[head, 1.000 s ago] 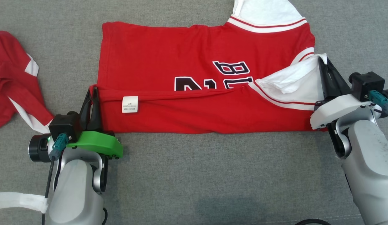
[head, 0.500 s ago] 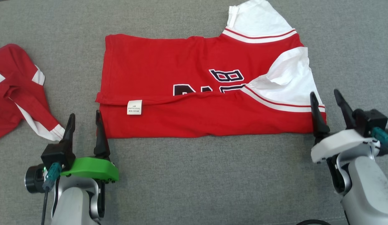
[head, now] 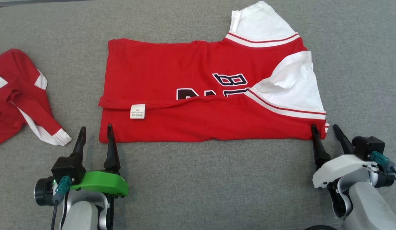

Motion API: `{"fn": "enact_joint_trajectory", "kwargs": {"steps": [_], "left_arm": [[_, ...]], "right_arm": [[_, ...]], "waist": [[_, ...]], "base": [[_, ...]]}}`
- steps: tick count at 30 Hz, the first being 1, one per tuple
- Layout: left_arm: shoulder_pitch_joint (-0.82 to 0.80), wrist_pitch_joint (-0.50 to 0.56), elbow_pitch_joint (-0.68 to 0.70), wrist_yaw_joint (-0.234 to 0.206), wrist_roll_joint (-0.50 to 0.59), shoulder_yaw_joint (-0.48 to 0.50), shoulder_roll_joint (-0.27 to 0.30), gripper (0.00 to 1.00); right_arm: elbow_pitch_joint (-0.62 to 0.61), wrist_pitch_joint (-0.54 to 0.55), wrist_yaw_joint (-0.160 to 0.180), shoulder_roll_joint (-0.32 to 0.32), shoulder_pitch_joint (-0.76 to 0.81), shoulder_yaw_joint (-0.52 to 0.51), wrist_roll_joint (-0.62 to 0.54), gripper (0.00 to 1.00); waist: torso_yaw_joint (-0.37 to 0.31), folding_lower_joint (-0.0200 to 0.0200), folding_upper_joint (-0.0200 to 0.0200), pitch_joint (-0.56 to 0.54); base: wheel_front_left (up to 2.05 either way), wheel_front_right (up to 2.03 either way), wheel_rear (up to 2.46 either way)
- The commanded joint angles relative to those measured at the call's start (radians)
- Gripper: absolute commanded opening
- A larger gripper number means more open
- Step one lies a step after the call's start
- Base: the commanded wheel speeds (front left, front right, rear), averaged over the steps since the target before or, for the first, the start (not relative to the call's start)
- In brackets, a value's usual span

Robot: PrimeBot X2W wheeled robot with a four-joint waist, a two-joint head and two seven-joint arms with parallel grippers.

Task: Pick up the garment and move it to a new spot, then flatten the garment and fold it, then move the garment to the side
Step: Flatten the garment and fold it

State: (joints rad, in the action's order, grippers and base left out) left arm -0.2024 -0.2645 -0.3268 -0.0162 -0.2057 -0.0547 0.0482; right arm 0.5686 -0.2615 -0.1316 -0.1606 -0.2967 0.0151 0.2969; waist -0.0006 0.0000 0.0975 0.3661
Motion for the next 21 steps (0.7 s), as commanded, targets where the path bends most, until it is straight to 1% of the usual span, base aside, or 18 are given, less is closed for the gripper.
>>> {"fn": "enact_joint_trajectory", "kwargs": {"steps": [1,2,3,4,5,6,9,14,21], "left_arm": [[-0.011,0.001,-0.001,0.005,0.003,0.001,0.004,1.00],[-0.012,0.001,-0.001,0.006,0.004,0.000,0.004,1.00],[-0.012,0.001,-0.001,0.006,0.005,-0.001,0.004,1.00],[-0.012,0.001,-0.001,0.005,0.004,-0.002,0.004,1.00],[-0.012,0.001,-0.002,0.004,0.004,-0.004,0.004,1.00],[-0.011,0.001,-0.004,0.005,0.004,-0.006,0.004,1.00],[-0.009,0.001,-0.014,0.022,0.004,-0.016,0.004,1.00],[-0.014,0.001,-0.026,0.022,0.003,-0.017,0.004,1.00],[-0.035,0.001,-0.086,0.023,0.000,-0.019,0.004,1.00]], "right_arm": [[0.018,-0.001,0.002,-0.002,-0.007,0.012,0.008,1.00],[0.028,-0.001,0.002,-0.002,-0.011,0.020,0.013,1.00],[0.039,0.000,0.002,-0.002,-0.011,0.031,0.019,0.81],[0.052,0.000,0.002,0.000,-0.010,0.044,0.026,0.48],[0.059,0.002,0.001,-0.003,-0.014,0.055,0.031,0.20],[0.062,0.002,0.001,-0.006,-0.018,0.063,0.035,0.00],[0.056,0.002,0.002,-0.016,-0.023,0.075,0.048,0.00],[0.017,0.000,0.002,-0.030,-0.022,0.076,0.065,0.00],[-0.023,-0.001,0.002,-0.033,-0.019,0.088,0.073,0.00]], "waist": [[0.004,0.0000,-0.0001,0.001],[0.005,0.0000,-0.0001,0.002],[0.007,0.0000,-0.0001,0.001],[0.008,0.0000,-0.0001,0.001],[0.009,0.0000,-0.0001,0.001],[0.009,0.0000,-0.0001,0.000],[0.010,0.0000,-0.0001,-0.001],[0.007,0.0000,-0.0001,-0.002],[-0.004,0.0000,-0.0001,0.008]], "base": [[0.00,0.00,0.00],[0.00,0.00,0.00],[0.00,0.00,0.00],[0.00,0.00,0.00],[0.00,0.00,0.00],[0.00,0.00,0.00],[0.00,0.00,0.00],[0.00,0.00,0.00],[0.00,0.00,0.00]]}}
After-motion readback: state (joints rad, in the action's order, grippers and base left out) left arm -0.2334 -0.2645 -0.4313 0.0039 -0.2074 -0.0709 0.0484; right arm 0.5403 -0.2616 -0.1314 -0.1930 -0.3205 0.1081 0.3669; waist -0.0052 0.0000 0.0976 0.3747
